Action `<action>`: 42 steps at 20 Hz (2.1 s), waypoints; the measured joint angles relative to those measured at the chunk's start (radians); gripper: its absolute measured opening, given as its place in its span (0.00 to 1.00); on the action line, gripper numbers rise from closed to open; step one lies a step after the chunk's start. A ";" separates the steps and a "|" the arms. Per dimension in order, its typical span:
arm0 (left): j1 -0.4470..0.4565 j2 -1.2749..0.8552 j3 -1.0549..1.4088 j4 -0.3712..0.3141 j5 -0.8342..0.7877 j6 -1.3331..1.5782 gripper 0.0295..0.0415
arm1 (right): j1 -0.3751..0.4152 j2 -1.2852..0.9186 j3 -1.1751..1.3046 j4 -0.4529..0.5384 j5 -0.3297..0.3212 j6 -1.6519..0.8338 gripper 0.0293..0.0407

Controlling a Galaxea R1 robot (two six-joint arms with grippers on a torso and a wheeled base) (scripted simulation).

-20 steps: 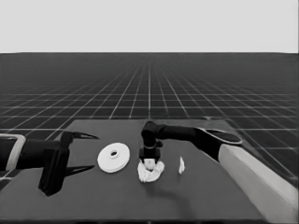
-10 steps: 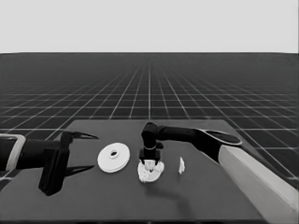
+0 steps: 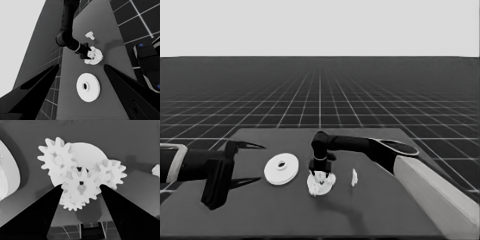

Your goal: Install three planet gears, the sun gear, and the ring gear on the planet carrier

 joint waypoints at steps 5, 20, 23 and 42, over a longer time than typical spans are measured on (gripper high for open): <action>0.000 0.000 0.000 0.000 0.000 0.000 0.75 | 0.000 0.000 0.000 0.000 0.000 0.052 0.14; 0.000 0.000 0.000 0.000 0.000 0.000 0.75 | -0.005 -0.001 -0.001 0.000 0.000 0.209 0.14; 0.000 0.000 0.000 0.000 0.000 0.000 0.75 | -0.005 -0.001 -0.001 0.000 0.000 0.241 0.14; 0.000 0.000 0.000 0.000 0.000 0.000 0.75 | -0.005 -0.001 -0.001 0.000 0.000 0.440 0.14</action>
